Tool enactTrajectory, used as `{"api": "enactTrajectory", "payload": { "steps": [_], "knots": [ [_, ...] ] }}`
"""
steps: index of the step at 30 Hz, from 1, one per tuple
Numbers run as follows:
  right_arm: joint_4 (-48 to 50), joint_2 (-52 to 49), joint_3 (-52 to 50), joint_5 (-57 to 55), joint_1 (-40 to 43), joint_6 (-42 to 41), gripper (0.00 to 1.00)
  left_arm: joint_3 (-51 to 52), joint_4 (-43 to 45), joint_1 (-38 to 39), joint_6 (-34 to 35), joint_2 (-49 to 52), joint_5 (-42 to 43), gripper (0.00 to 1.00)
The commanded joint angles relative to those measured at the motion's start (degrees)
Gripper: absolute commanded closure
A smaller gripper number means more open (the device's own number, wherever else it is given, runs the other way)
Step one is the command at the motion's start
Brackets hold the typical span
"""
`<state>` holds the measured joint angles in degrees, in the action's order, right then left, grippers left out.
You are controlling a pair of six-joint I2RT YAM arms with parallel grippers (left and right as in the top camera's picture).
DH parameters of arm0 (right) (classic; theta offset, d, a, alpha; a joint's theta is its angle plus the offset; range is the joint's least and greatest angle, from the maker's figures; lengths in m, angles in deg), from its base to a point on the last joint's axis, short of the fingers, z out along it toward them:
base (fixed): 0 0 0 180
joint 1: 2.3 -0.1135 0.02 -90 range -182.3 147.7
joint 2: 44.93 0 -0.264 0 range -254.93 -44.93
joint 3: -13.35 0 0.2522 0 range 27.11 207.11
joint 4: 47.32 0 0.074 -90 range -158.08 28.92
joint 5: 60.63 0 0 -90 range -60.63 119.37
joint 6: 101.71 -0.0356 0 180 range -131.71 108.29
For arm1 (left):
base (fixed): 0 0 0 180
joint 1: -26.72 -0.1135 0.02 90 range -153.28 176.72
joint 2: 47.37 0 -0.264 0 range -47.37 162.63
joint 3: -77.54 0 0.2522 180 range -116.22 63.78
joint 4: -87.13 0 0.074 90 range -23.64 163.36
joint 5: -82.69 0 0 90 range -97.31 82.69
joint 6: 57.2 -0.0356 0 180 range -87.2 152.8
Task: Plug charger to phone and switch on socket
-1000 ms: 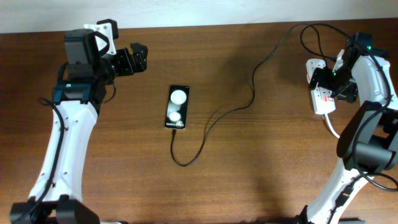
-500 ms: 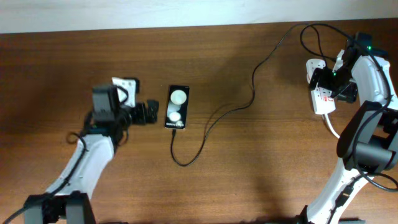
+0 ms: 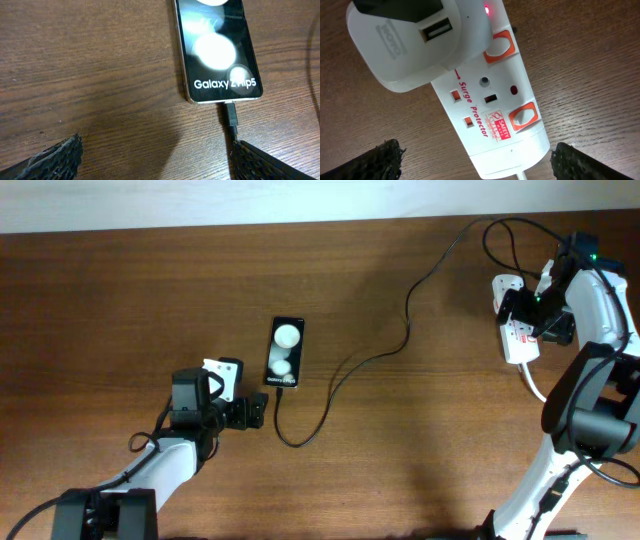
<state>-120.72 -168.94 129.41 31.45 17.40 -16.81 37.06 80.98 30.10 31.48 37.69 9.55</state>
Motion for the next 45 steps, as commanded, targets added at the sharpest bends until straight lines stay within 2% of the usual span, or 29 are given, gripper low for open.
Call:
{"api": "enactTrajectory", "payload": {
  "steps": [1,5,11,18,23,27,29,30,38,42,45],
  "knots": [
    [0.0,1.4,-0.2,0.3,-0.2,0.4,0.01,0.5,-1.5,0.1,-1.4,-1.8,-0.2,0.01],
    [0.0,1.4,-0.2,0.3,-0.2,0.4,0.01,3.1,-3.0,0.0,-6.3,-6.5,-0.2,0.01],
    [0.0,1.4,-0.2,0.3,-0.2,0.4,0.01,12.6,-2.0,-4.7,-5.9,-13.9,0.3,0.01],
    [0.0,1.4,-0.2,0.3,-0.2,0.4,0.01,18.1,2.3,-4.9,-5.8,-18.6,0.9,0.01],
    [0.0,1.4,-0.2,0.3,-0.2,0.4,0.01,26.4,5.1,-4.9,-5.8,-31.2,0.8,0.01],
    [0.0,1.4,-0.2,0.3,-0.2,0.4,0.01,26.2,-1.7,-4.9,-5.9,-38.6,-1.3,0.01],
    [0.0,1.4,-0.2,0.3,-0.2,0.4,0.01,26.2,-10.1,-4.9,-5.9,-47.6,-1.7,0.01],
    [0.0,1.4,-0.2,0.3,-0.2,0.4,0.01,26.2,-11.2,-4.9,-5.9,-51.2,-1.9,0.01],
    [0.0,1.4,-0.2,0.3,-0.2,0.4,0.01,26.2,-11.2,-4.9,-6.1,-69.5,-2.8,0.01],
    [0.0,1.4,-0.2,0.3,-0.2,0.4,0.01,26.2,-11.3,-4.9,-6.1,-83.0,-2.8,0.01],
    [0.0,1.4,-0.2,0.3,-0.2,0.4,0.01,26.2,-11.5,-4.6,-6.1,-84.5,-4.6,0.01]
  ]
}}
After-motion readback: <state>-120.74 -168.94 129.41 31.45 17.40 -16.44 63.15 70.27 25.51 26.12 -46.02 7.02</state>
